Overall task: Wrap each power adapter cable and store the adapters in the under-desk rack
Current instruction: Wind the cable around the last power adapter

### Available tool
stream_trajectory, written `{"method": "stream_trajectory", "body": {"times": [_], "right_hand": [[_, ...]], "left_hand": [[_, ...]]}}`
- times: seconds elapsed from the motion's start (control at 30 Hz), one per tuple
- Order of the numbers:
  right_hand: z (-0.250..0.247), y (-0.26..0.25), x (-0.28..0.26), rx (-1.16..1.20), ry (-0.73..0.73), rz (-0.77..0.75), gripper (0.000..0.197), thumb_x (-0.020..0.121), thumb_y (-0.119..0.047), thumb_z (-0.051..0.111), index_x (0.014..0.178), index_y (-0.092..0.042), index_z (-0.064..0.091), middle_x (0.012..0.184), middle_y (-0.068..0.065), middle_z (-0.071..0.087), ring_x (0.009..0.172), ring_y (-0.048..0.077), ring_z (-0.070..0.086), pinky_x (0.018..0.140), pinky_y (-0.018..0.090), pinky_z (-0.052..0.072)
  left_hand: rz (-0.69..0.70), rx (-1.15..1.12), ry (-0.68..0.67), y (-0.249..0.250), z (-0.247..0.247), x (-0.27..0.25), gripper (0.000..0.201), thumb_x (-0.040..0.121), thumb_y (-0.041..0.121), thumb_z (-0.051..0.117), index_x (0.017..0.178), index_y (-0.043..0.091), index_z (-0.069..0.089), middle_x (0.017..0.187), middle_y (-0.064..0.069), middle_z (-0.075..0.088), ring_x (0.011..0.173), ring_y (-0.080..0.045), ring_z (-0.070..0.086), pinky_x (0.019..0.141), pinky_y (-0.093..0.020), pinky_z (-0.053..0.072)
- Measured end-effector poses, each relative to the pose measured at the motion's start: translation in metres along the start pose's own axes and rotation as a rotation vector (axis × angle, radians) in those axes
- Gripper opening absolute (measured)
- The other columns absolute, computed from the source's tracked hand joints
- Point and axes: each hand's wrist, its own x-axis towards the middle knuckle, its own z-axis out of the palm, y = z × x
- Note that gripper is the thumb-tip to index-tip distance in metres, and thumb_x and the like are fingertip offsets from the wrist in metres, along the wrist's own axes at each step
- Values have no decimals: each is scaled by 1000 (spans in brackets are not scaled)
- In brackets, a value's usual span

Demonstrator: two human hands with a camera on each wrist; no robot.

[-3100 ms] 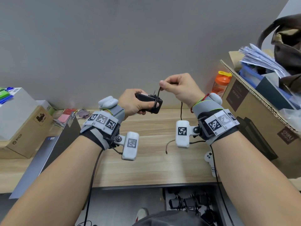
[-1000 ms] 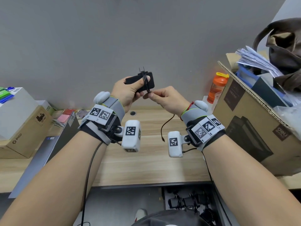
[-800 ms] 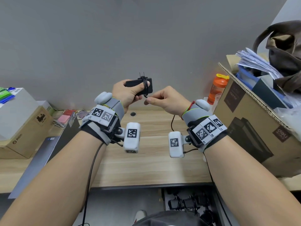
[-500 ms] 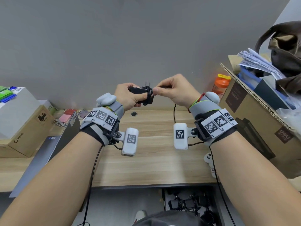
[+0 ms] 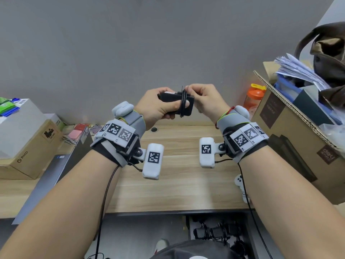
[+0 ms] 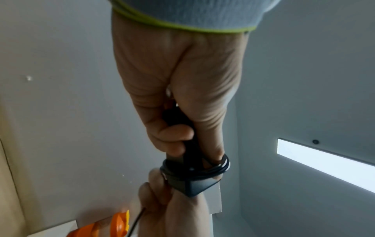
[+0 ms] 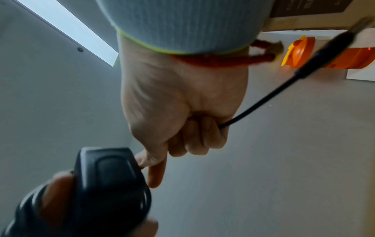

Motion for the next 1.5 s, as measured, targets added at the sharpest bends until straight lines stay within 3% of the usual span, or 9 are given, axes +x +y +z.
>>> {"method": "stream_trajectory", "body": {"times": [0.1,0.23,0.4,0.67,0.93,1.1,1.17,1.27,1.5], "right_hand": [[10,4,-3,28,-8,18,25,97,-16,53,90,5,65,43,-15,48,40,-1,37,44,10,29],[18,18,-6,28,-91,94,30,102,-23,50,77,-14,64,59,1,34,48,8,27,46,18,22],[24,25,-14,-81,-190,135,33,104,-28,46,101,-8,72,48,-16,33,41,2,35,45,9,29],[25,18,-15,-250,-198,68,26,99,-32,55,99,-20,77,51,-10,25,47,8,24,52,24,23],[13,2,-12,-188,-118,39,18,90,-21,69,73,-19,74,59,-2,67,46,7,49,50,16,42],[4,-3,-7,167,-76,47,2,89,-3,68,88,-1,69,69,12,69,57,18,66,55,21,54],[2,-1,-7,262,-78,62,2,89,0,66,90,-1,67,70,11,70,59,18,67,60,21,55],[2,4,-9,379,-68,72,9,91,1,63,90,-6,69,70,7,69,61,16,64,63,20,55],[9,5,-10,456,26,127,16,92,-3,63,107,-8,60,72,11,66,52,12,56,49,19,47]], "left_hand": [[7,-91,31,3,3,3,23,77,13,81,81,13,58,70,-12,59,49,-17,48,42,-18,38],[5,-174,83,4,3,6,26,83,19,76,94,6,57,71,-12,59,50,-14,48,43,-16,37],[-26,-247,247,-1,-3,18,31,79,21,81,98,7,61,72,-5,63,50,-11,50,43,-15,39],[-37,-122,418,-16,-15,29,35,72,19,87,92,5,61,69,-7,65,44,-13,54,44,-19,45],[-15,81,344,-26,-9,27,33,71,10,86,86,6,57,72,-14,65,43,-15,57,42,-21,45],[-69,161,248,-29,-2,22,34,66,17,88,84,8,60,76,-16,68,59,-27,68,60,-44,58],[-99,185,229,-29,0,21,39,58,29,87,84,14,62,73,-12,72,67,-33,71,65,-63,54],[-98,194,220,-29,2,21,46,56,34,85,93,17,64,77,-9,73,69,-35,72,66,-71,49],[-106,141,177,-32,6,24,37,62,47,82,93,28,75,80,-12,75,64,-28,64,66,-44,42]]}}
